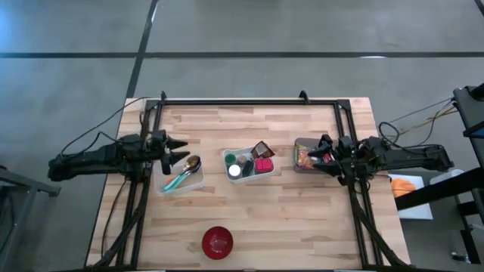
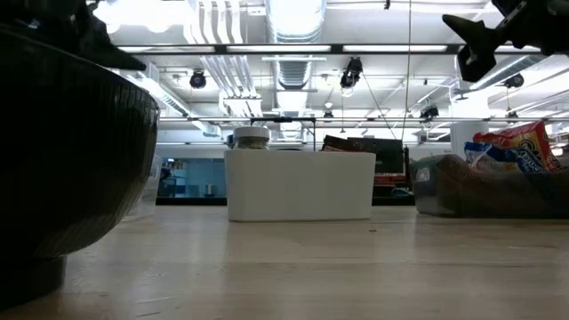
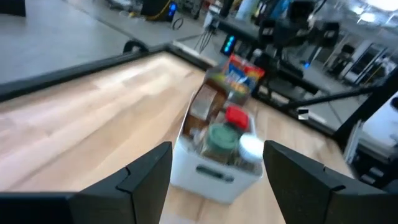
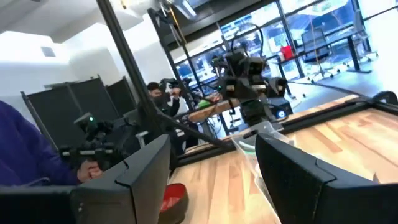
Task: Pick & Place Food Item
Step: Return to Home Position
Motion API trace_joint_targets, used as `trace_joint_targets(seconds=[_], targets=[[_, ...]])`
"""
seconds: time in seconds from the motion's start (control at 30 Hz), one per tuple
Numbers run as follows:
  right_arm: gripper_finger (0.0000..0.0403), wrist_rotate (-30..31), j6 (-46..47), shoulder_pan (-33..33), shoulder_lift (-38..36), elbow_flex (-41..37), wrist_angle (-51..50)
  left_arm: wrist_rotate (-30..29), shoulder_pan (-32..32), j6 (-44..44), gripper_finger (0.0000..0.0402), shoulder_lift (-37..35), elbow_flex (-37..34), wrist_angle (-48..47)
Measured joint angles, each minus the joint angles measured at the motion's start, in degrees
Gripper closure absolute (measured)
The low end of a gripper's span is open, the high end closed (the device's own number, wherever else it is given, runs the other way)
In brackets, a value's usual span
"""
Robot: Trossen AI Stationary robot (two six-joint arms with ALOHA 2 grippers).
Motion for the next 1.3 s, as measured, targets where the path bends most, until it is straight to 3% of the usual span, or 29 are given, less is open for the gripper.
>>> trace_joint_targets(seconds=[0.5,0.7,0.97,1.3], targets=[[0.0170,-0.2,-6.3,0.1,-2.2,-3.6,2.6,-19.8,-18.2,2.4,0.0148,-0.2,-6.9,2.0],[0.0170,-0.9,-5.9,0.1,-2.1,-4.3,3.3,-18.2,-23.9,5.0,0.0148,-1.1,-12.4,12.4],[0.0170,-1.0,-5.7,0.2,-2.2,-8.8,6.2,-16.8,-24.3,5.2,0.0148,-1.5,-12.6,12.4],[0.0170,-2.4,-6.3,0.2,-1.9,-8.9,3.3,-16.6,-24.3,2.7,0.0148,-1.4,-12.6,12.3]])
